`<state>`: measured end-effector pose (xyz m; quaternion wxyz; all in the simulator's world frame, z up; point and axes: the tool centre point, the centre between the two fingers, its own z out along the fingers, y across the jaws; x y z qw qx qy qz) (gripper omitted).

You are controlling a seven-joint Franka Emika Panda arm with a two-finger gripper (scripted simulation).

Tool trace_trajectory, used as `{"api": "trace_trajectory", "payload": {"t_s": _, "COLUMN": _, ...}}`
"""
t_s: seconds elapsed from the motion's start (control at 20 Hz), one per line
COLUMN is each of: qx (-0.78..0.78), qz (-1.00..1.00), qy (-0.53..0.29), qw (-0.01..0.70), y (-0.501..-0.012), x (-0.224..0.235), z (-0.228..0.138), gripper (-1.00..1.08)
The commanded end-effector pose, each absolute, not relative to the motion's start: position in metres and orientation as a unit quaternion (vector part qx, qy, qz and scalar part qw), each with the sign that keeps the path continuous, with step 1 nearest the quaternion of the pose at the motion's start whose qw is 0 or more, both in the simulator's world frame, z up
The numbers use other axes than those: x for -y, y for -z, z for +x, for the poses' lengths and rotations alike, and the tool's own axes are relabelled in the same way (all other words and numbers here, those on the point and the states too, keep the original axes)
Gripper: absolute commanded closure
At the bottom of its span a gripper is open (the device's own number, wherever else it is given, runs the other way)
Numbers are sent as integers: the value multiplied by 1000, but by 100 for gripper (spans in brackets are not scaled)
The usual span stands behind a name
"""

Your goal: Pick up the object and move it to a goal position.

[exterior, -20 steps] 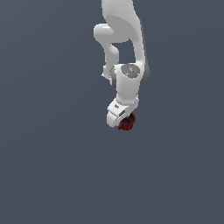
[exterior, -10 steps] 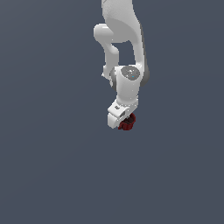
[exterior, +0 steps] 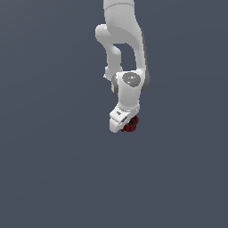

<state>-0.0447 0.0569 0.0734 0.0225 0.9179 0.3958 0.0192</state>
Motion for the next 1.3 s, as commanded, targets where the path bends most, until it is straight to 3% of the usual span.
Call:
{"api": "trace_trajectory", "payload": {"t_s": 0.0, "qx": -397, "qz": 917, "qy": -18, "qw": 22, "y": -72, "x": -58, "z": -46, "gripper": 108}}
{"api": "trace_trajectory", "payload": {"t_s": 0.65, "qx": -396, "qz": 918, "qy": -20, "qw": 23, "y": -79, "x": -55, "z": -37, "gripper": 108}}
{"api": "trace_trajectory", "payload": {"t_s": 1.25, "qx": -396, "qz": 918, "qy": -19, "qw": 22, "y": -115, "x": -47, "z": 15, "gripper": 108}}
